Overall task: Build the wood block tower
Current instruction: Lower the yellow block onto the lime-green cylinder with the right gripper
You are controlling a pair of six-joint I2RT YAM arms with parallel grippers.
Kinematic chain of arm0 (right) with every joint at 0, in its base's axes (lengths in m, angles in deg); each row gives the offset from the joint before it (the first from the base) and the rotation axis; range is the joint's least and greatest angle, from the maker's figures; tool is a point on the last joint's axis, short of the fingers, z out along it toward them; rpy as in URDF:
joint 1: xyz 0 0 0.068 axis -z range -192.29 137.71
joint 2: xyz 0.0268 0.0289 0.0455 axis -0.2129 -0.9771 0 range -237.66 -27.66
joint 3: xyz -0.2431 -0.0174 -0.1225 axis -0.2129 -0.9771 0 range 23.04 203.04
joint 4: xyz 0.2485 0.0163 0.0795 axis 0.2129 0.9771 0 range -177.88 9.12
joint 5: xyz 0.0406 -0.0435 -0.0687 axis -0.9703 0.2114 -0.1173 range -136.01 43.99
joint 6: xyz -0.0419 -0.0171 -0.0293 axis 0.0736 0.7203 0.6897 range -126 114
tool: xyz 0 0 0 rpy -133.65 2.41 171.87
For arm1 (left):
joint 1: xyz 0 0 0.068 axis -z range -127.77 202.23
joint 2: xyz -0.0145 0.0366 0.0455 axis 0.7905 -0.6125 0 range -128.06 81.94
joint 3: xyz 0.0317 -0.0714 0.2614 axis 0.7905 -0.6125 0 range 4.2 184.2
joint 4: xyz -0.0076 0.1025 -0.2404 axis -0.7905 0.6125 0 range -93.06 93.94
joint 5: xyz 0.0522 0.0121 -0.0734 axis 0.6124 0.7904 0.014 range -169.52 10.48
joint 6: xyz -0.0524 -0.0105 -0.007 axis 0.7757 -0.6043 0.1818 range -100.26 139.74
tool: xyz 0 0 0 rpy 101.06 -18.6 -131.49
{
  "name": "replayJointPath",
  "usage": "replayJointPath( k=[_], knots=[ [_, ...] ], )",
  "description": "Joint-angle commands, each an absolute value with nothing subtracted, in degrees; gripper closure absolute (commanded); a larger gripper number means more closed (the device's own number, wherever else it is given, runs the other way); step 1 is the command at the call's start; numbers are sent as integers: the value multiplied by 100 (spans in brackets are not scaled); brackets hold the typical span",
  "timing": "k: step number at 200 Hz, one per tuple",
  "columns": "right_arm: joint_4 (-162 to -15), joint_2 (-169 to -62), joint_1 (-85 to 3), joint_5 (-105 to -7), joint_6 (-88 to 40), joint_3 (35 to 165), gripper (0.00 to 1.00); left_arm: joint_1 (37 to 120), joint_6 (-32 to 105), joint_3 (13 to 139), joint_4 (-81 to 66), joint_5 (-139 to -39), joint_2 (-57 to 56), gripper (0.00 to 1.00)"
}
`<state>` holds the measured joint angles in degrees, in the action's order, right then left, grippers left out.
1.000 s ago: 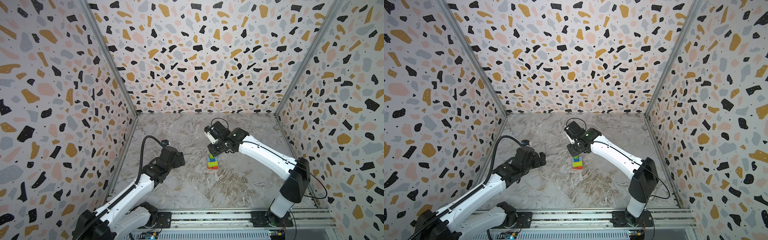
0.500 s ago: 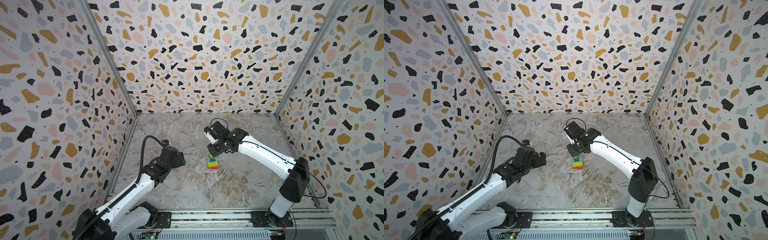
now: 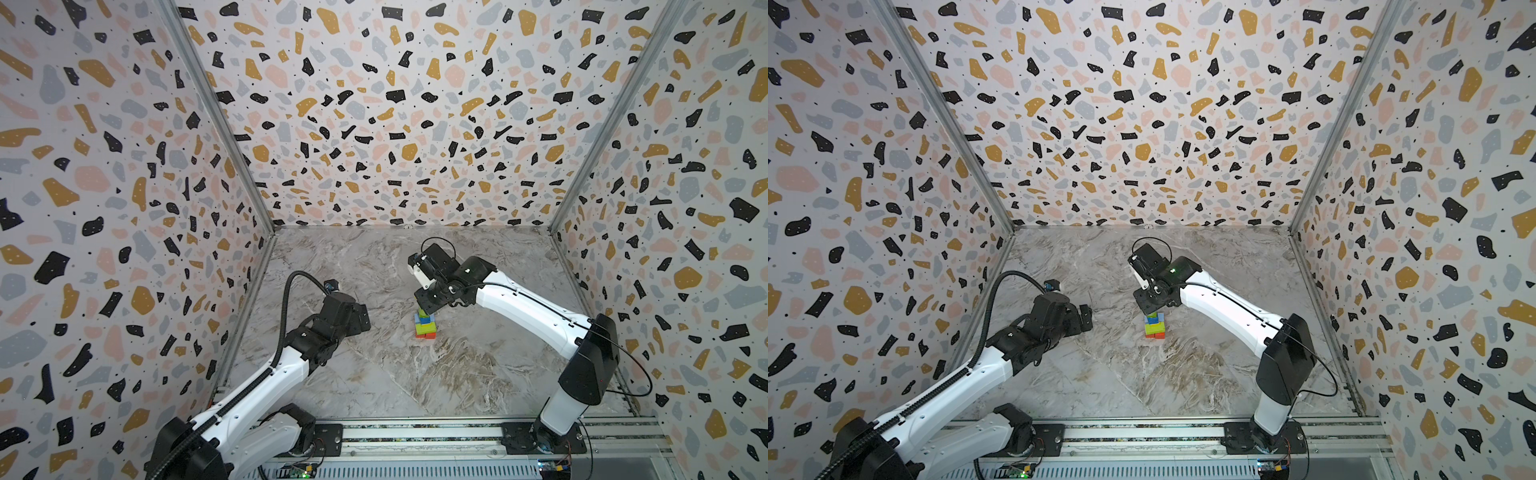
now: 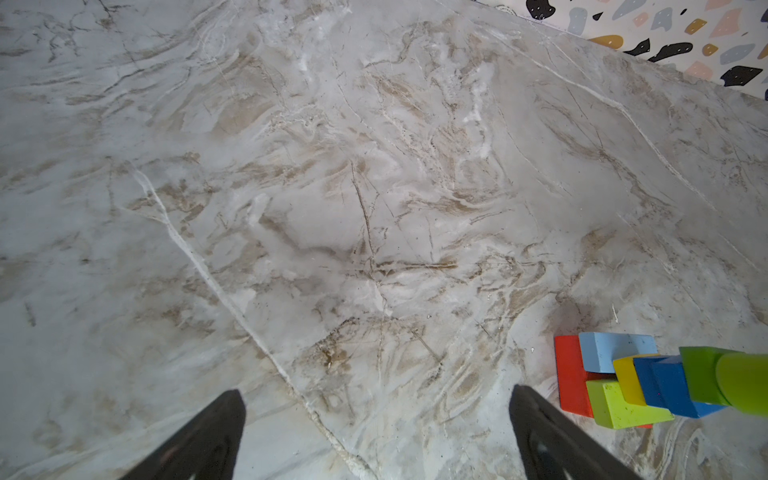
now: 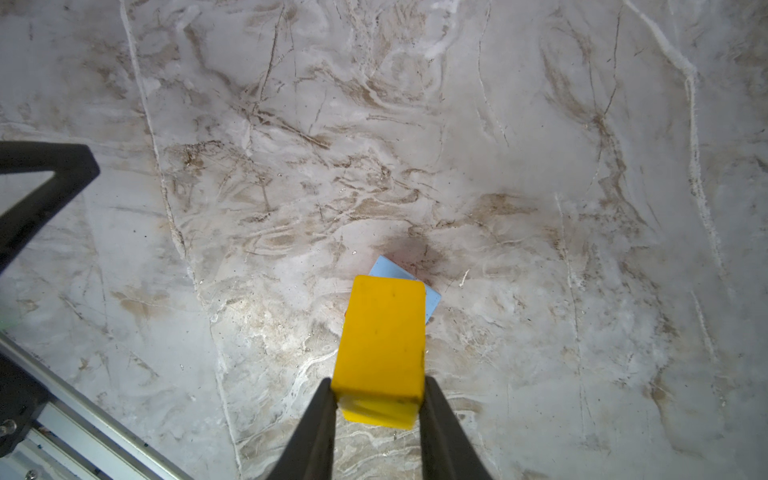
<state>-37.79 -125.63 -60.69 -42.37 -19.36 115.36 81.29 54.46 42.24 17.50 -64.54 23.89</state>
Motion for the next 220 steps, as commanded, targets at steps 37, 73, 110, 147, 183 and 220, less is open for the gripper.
replayJointPath(
  k=[37, 73, 110, 147, 183, 220],
  knots=[
    [-3734, -12494, -6063, -4182, -1863, 11471, 76, 8141, 5455, 4153, 1566, -6502, 2364, 0],
    [-3751, -12488, -6039, -4192, -1862, 11471, 76, 8141, 5447, 4180, 1567, -6506, 2362, 0],
    [-3750, -12503, -6036, -4195, -1852, 11480, 73, 8141, 5429, 4221, 1595, -6494, 2358, 0],
    [-3767, -12503, -6035, -4144, -1861, 11447, 69, 8141, 5429, 4214, 1601, -6501, 2357, 0],
    [-3778, -12465, -6027, -4120, -1872, 11418, 67, 8142, 5429, 4198, 1598, -6499, 2379, 0],
    [-3782, -12436, -6023, -4073, -1883, 11410, 62, 8141, 5437, 4185, 1599, -6493, 2388, 0]
  ],
)
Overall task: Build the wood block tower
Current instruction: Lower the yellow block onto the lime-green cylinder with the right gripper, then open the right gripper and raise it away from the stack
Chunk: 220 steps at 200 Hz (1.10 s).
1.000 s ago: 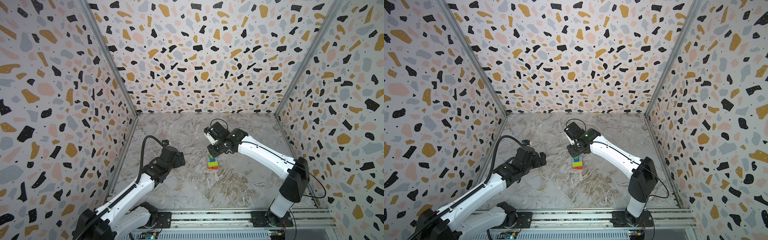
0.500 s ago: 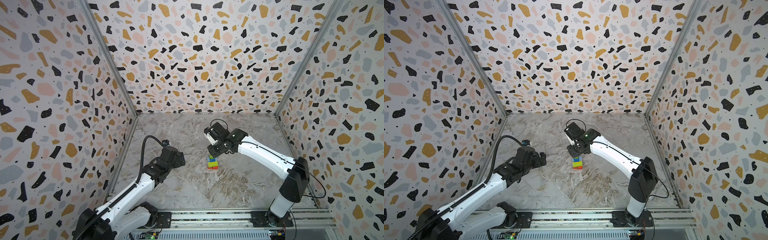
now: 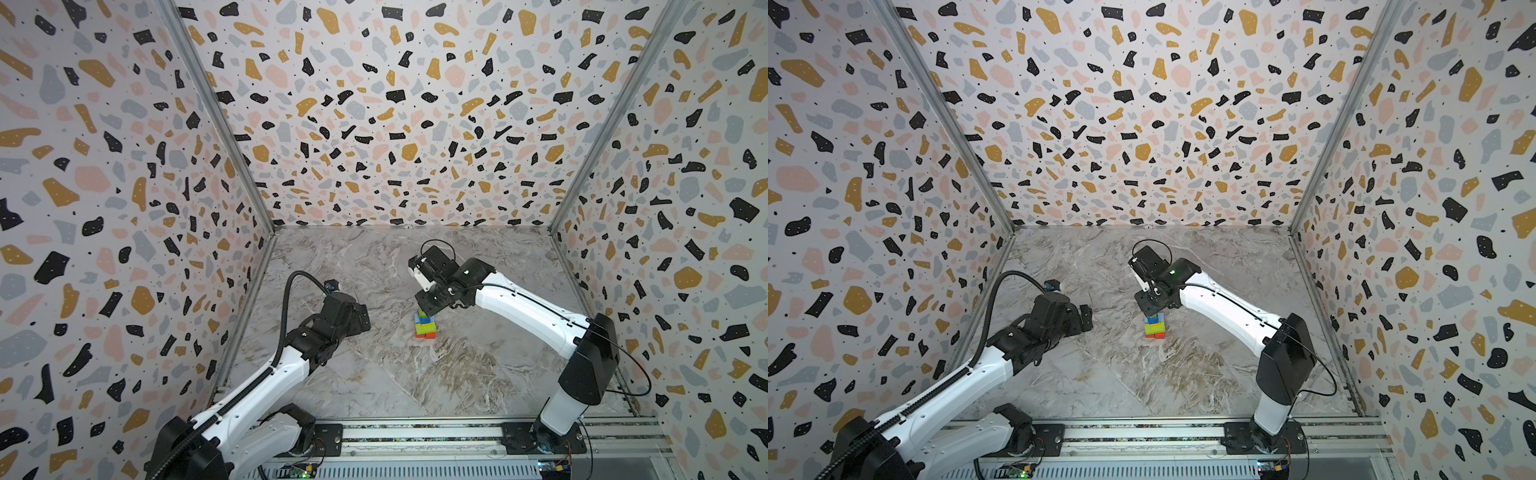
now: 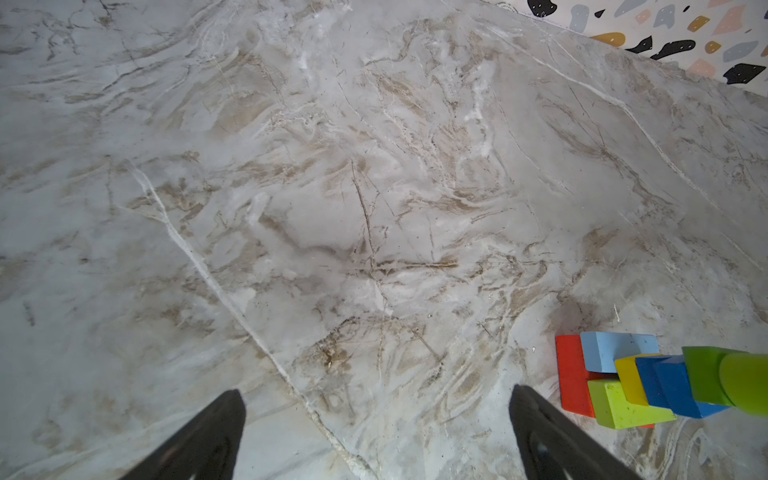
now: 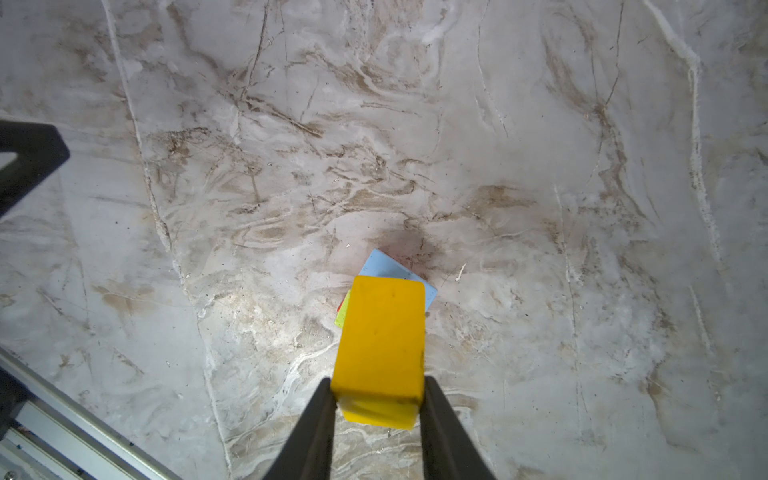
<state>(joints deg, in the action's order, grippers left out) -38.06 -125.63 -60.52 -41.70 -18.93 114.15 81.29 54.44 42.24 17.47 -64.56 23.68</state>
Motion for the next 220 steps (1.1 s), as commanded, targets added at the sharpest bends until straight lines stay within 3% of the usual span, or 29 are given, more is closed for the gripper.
replayJointPath(
  k=[1, 139, 220],
  knots=[
    [-3785, -12435, -6025, -4074, -1883, 11410, 62, 8141, 5437, 4183, 1596, -6493, 2386, 0],
    [-3859, -12237, -6010, -3945, -1893, 11471, 42, 8142, 5431, 4341, 1685, -6468, 2388, 0],
    [-4499, -11027, -5453, -3845, -2047, 11173, 39, 8129, 5222, 5051, 2137, -5800, 2361, 0]
  ],
)
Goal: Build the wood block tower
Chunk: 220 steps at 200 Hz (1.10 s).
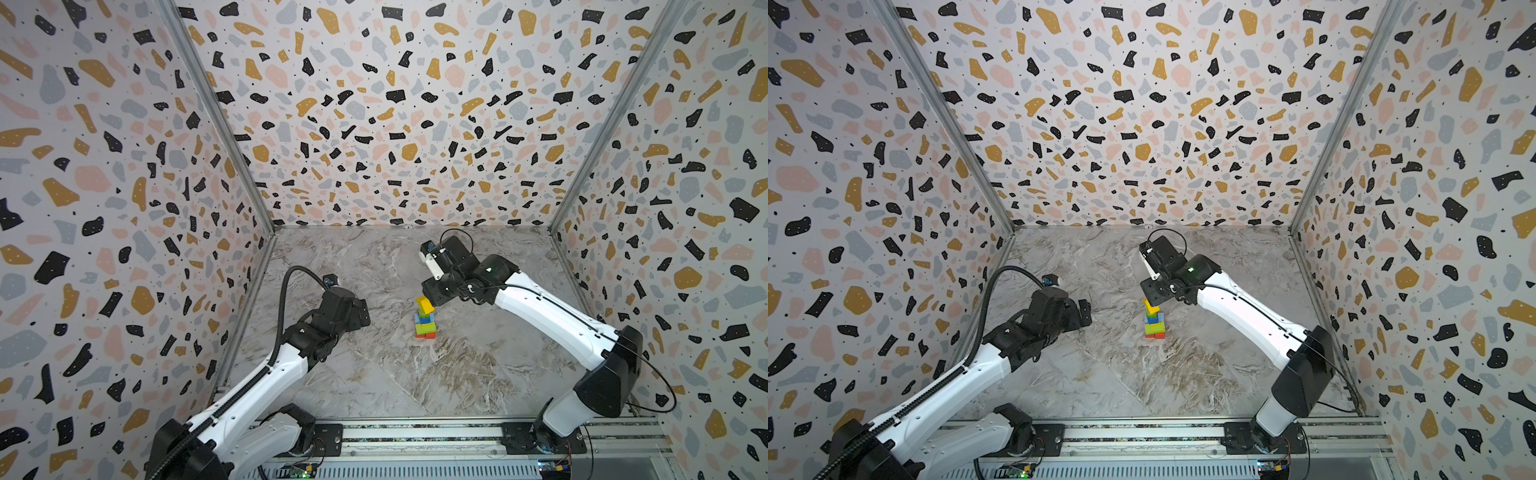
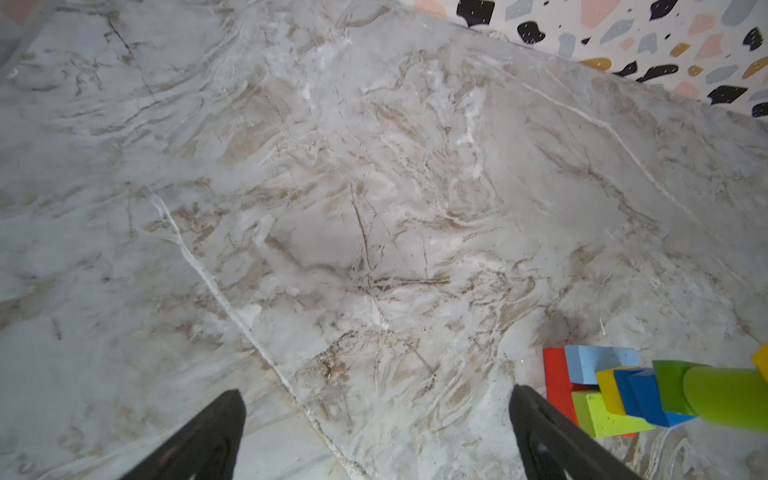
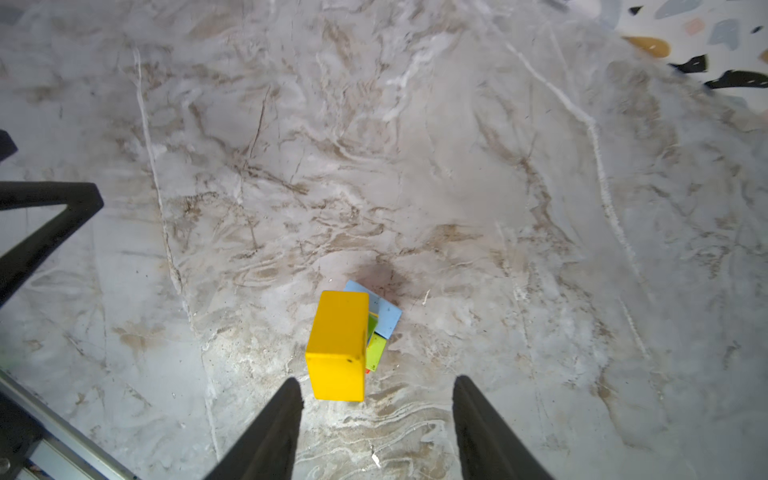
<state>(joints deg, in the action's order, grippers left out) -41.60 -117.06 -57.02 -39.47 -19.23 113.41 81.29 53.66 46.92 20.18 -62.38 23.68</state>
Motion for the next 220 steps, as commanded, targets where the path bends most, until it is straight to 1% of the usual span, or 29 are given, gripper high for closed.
replayJointPath(
  k=[1, 11, 36, 50, 62, 84, 101, 123, 137, 157, 184, 200, 220],
  knots=[
    [-4521, -11001, -5442, -3845, -2049, 11155, 39, 8126, 5220, 5065, 2141, -5791, 2360, 0],
    [-4779, -10706, -5297, -3854, -2066, 10955, 37, 8095, 5196, 5198, 2185, -5703, 2333, 0],
    [-5684, -9890, -4735, -3913, -2125, 10073, 27, 7960, 5100, 5501, 2226, -5432, 2252, 0],
    [-6269, -9486, -4227, -4001, -2231, 9446, 17, 7810, 5029, 5553, 2093, -5309, 2285, 0],
    [-6691, -9216, -3827, -3937, -2328, 8930, 12, 7588, 4975, 5475, 1828, -5369, 2362, 0],
    [-7491, -8817, -3447, -3590, -2386, 8016, 0, 7170, 4906, 5138, 1183, -5246, 2527, 0],
    [-8097, -8662, -3333, -3160, -2359, 7362, 1, 6862, 5077, 5021, 908, -4817, 2543, 0],
    [-8937, -8632, -3252, -2386, -2338, 6417, 1, 6437, 4935, 5055, 768, -4936, 2323, 0],
    [-9673, -8642, -3246, -2027, -2035, 5798, 1, 6279, 4904, 5113, 757, -4856, 1994, 0],
    [-10713, -8581, -3247, -1597, -1508, 5046, 1, 6106, 4675, 4961, 364, -4738, 1597, 0],
    [-11901, -8488, -3200, -1447, -933, 4239, 1, 5976, 3997, 4599, -421, -4361, 1231, 0],
    [-12575, -8488, -3198, -1375, -699, 3812, 1, 5961, 3371, 4049, -1546, -5023, 1198, 0],
    [-13619, -8527, -3198, -1369, -443, 3237, 1, 5945, 3226, 3766, -2116, -5092, 1144, 0]
  ],
)
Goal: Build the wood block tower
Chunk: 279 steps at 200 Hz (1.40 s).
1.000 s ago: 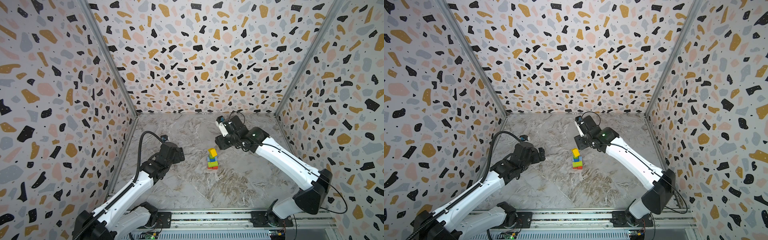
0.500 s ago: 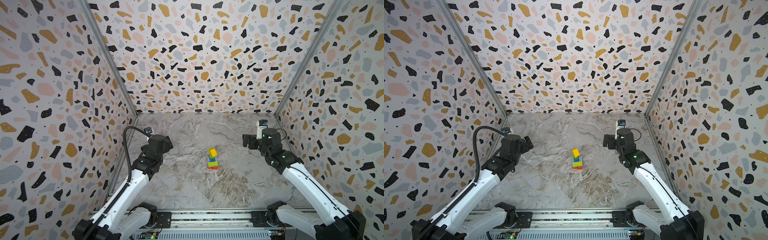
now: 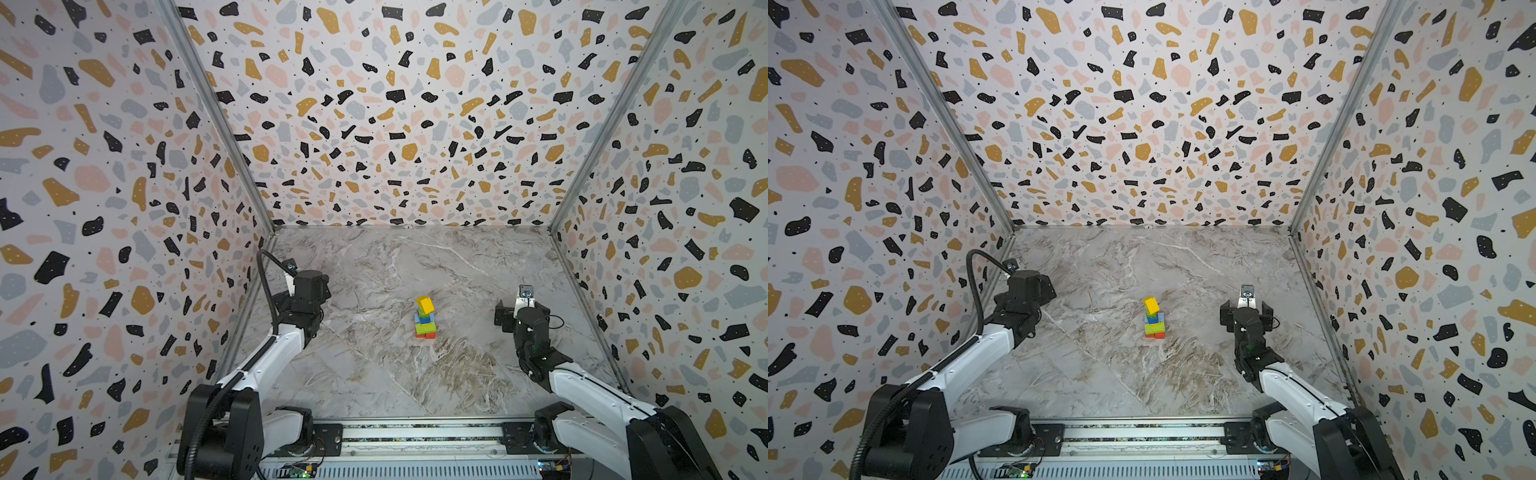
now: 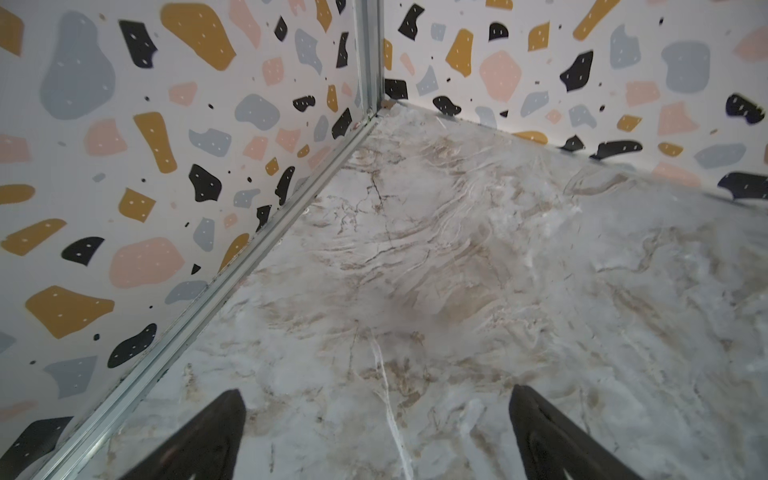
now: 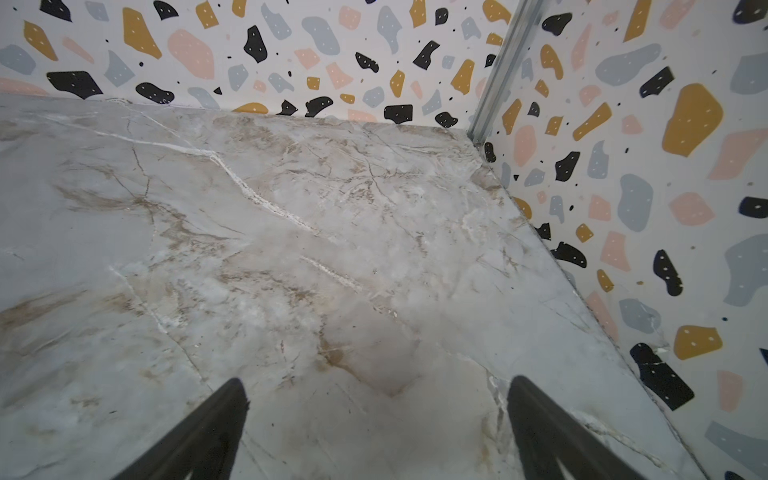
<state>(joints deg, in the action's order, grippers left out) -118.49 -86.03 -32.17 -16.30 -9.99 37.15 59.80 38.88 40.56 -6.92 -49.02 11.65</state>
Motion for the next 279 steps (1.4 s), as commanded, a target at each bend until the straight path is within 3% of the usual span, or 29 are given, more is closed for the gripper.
replayJointPath(
  k=[1, 47, 75, 122, 184, 197, 216, 239, 251, 267, 279],
  knots=[
    [-13678, -8533, -3198, -1372, -429, 3210, 1, 5944, 3202, 3746, -2147, -5094, 1140, 0],
    [-15757, -9281, -3076, -1438, -104, 2457, 1, 5874, 2542, 3461, -2976, -4998, 796, 2],
    [-16710, -9804, -3026, -1554, -25, 2402, 1, 5874, 2404, 2806, -4338, -5284, 835, 3],
    [-19558, -11496, -2836, -1629, -50, 1992, 1, 5730, 2380, 2310, -5393, -4798, 596, 2],
    [-19538, -11822, -2637, -2999, 130, 2009, 1, 5671, 2242, 1996, -6267, -5229, 177, 0],
    [-19525, -11906, -2602, -2929, 152, 2118, 1, 5671, 2190, 2111, -6150, -5314, 67, 0],
    [-18788, -11706, -2545, -2872, 26, 2404, 1, 5671, 2167, 2567, -5514, -5383, -160, 0],
    [-16656, -11473, -2012, -3205, -595, 3311, 1, 5671, 2178, 4006, -3588, -5403, -1062, 0],
    [-16545, -11407, -1751, -3576, -776, 3301, 1, 5610, 1940, 4907, -2510, -5954, -1745, 0],
    [-16732, -11424, -1815, -3443, -708, 3228, 1, 5347, 1447, 5159, -2314, -8080, -1954, 0],
    [-16737, -11427, -1820, -3441, -699, 3228, 1, 5320, 1499, 4903, -2650, -7986, -1762, 0]
  ],
)
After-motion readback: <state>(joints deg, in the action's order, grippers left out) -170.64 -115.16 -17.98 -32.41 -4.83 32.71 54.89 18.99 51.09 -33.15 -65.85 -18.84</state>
